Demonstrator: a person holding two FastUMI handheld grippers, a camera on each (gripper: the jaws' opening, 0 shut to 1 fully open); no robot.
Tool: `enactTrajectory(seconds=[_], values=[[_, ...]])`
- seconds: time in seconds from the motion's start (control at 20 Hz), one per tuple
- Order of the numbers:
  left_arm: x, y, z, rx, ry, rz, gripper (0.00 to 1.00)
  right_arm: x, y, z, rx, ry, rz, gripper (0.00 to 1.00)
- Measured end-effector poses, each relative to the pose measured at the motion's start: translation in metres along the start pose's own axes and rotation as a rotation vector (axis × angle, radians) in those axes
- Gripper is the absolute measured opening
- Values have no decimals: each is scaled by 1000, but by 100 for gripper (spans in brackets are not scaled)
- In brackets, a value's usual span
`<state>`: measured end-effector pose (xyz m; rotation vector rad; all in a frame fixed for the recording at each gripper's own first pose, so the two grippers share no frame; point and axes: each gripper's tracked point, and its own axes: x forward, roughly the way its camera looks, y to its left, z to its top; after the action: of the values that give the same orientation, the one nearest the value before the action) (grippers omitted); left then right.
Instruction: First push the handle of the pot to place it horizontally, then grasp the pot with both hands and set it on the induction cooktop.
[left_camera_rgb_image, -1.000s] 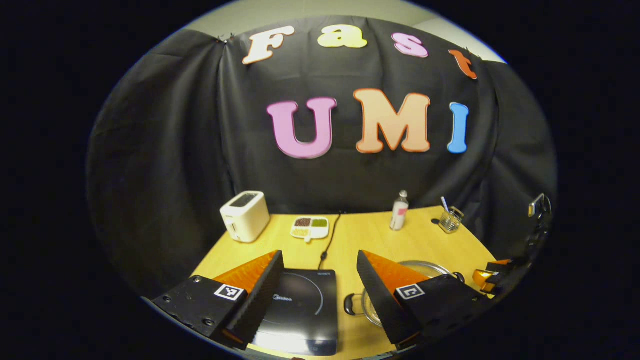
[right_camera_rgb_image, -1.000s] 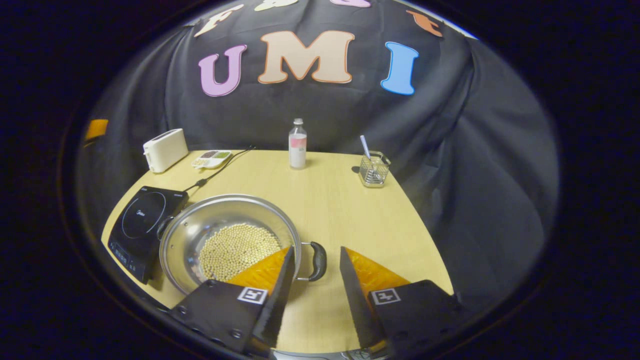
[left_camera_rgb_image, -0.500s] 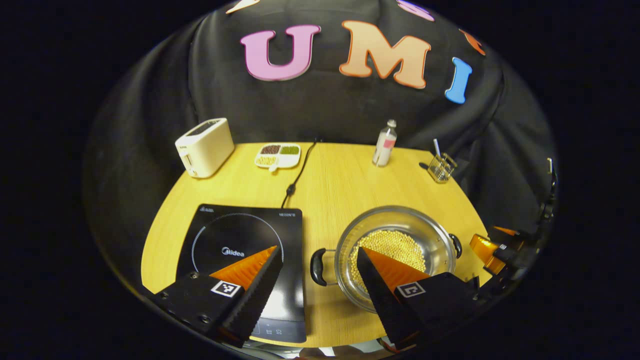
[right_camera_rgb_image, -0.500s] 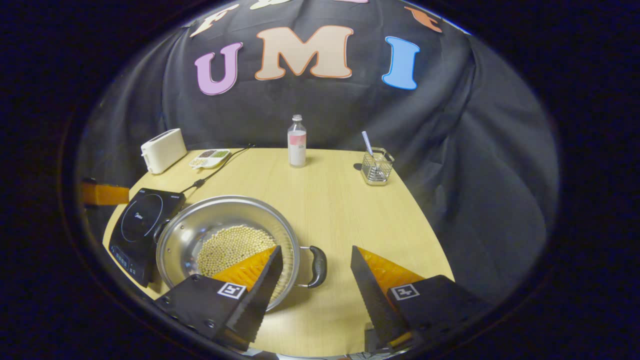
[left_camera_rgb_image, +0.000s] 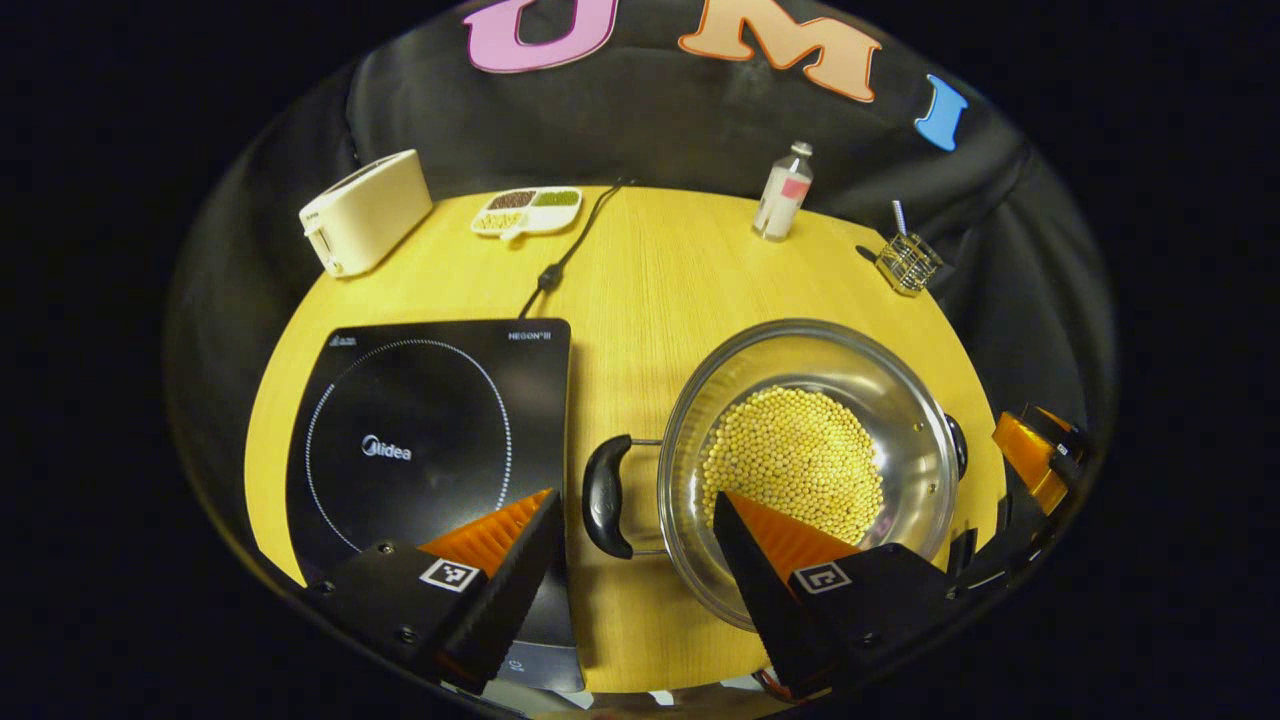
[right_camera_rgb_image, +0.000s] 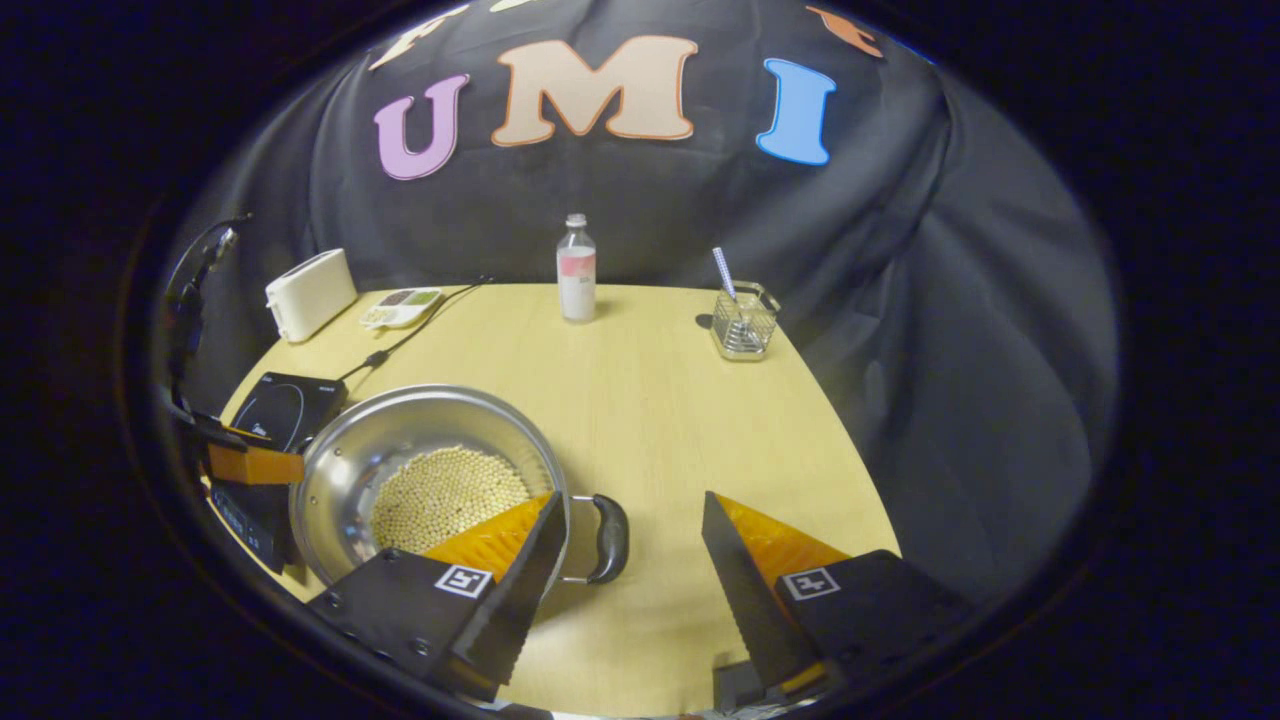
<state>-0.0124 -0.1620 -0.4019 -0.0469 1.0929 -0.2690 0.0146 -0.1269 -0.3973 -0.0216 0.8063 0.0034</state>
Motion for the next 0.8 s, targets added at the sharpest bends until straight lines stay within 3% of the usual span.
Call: enactTrajectory(seconds=[0.45,0.65,0.8], values=[[30,-5,-18,-56,101,-10,96,26,6,-14,-17,71,19,92],[34,-2,-20,-43,128,8,90,44,13,-26,14,143,60,92],[35,5,-22,-31,136,26,80,51,18,-23,55,167,88,93]])
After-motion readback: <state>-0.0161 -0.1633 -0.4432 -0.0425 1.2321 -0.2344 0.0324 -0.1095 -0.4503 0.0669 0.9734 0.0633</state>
